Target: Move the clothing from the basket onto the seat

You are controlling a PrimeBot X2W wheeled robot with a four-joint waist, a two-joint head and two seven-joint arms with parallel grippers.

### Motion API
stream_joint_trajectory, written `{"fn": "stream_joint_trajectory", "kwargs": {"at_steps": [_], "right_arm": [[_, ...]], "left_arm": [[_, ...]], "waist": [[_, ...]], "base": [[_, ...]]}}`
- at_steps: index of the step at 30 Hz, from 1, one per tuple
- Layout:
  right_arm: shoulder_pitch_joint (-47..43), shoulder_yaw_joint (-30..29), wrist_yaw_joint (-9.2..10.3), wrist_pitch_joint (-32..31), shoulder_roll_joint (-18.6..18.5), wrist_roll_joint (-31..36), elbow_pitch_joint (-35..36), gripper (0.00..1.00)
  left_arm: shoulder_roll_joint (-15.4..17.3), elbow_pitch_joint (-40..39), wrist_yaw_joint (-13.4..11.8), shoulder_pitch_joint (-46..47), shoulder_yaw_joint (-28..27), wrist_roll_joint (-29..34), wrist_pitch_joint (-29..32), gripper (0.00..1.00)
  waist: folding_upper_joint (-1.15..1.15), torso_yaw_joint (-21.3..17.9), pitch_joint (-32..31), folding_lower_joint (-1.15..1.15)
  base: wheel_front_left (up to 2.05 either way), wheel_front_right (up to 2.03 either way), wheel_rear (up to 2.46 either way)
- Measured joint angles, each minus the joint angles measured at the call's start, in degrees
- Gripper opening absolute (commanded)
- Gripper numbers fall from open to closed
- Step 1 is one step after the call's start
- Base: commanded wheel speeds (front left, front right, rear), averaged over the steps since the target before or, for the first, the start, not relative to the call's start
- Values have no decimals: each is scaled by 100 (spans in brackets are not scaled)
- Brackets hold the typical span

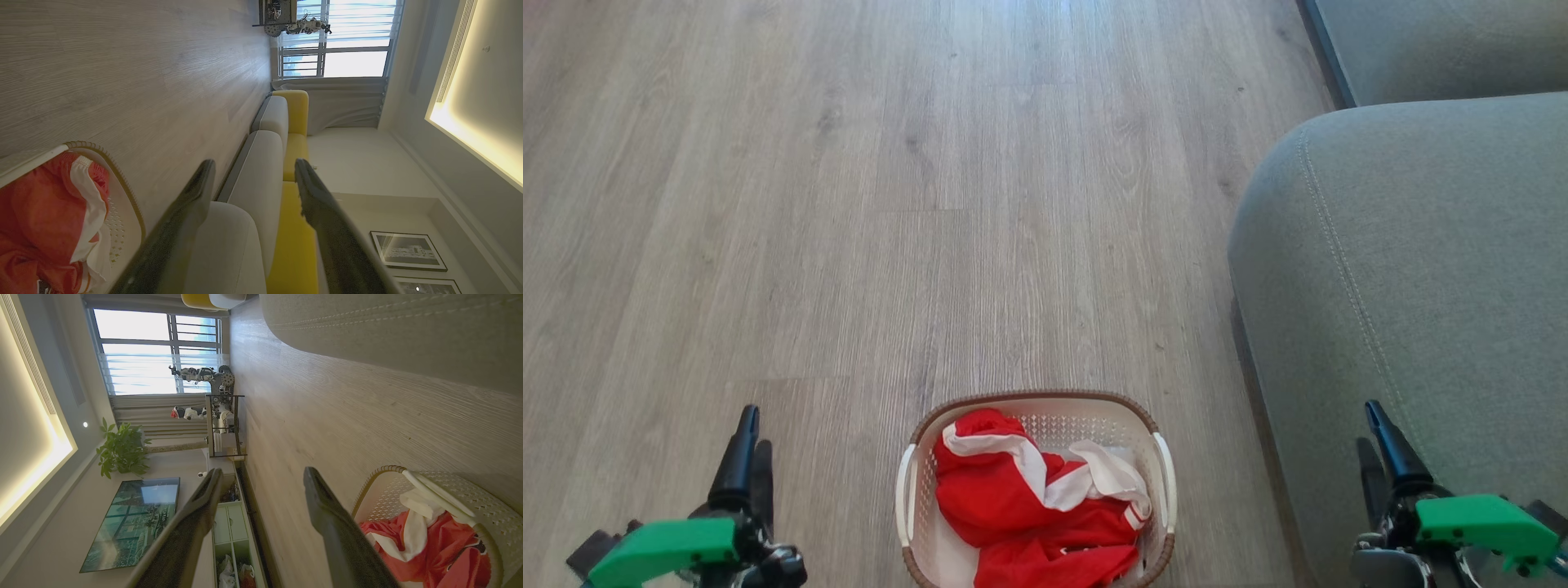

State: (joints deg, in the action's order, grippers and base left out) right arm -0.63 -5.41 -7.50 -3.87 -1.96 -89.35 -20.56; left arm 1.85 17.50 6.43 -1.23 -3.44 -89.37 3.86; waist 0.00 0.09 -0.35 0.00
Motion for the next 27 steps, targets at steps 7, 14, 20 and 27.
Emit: {"fn": "stream_joint_trajectory", "kwargs": {"at_steps": [7,14,20,27], "right_arm": [[0,10,0,136,-1,456,166,100],[0,85,0,245,-1,1149,430,100],[-2,185,0,342,-1,1658,578,100],[-6,238,0,453,-1,2287,665,100]], "left_arm": [[0,-257,-149,-18,88,433,-104,100],[0,-500,-250,-20,129,1053,-246,100],[1,-668,-350,-38,272,1641,-328,100],[1,-820,-455,-48,356,2415,-452,100]], "waist": [[0,8,-16,0],[0,11,-28,0],[0,18,-43,0],[0,30,-65,0]], "base": [[0,0,0],[0,0,0],[0,0,0],[0,0,0]]}}
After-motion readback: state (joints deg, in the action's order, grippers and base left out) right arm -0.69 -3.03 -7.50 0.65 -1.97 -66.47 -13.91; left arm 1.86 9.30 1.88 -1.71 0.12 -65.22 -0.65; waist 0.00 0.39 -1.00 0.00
